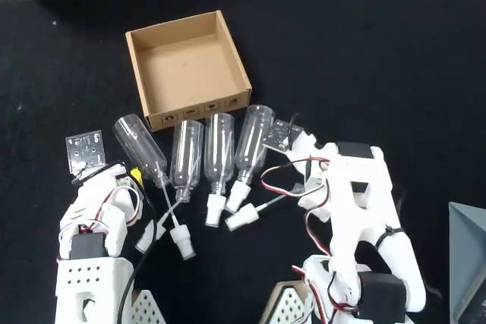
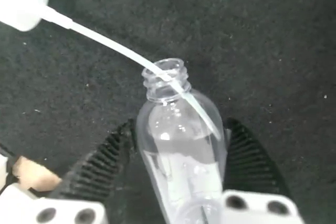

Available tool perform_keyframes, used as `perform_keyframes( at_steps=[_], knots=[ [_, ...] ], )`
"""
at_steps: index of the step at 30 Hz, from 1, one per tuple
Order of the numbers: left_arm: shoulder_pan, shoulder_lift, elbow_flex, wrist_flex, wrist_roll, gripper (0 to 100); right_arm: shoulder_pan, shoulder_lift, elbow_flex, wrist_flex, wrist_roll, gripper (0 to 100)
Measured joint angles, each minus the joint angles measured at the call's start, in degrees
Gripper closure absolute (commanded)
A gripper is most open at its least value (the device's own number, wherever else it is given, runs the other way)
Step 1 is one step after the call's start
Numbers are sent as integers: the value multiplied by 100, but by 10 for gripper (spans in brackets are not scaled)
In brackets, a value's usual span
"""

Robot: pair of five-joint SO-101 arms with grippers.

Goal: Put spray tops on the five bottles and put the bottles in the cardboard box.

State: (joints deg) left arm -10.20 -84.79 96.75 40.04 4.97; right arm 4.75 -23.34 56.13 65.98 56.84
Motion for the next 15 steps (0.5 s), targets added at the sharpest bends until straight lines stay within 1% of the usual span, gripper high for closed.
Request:
perform_keyframes(
  at_steps=[2, 7, 15],
  knots=[
    [0, 0, 0, 0, 0, 855, 0, 0, 0, 53, -88, 850],
    [0, 0, 0, 0, 0, 855, 0, 0, 0, 571, -396, 850],
    [0, 0, 0, 0, 0, 855, 0, 0, 0, 1020, -440, 851]
  ],
)
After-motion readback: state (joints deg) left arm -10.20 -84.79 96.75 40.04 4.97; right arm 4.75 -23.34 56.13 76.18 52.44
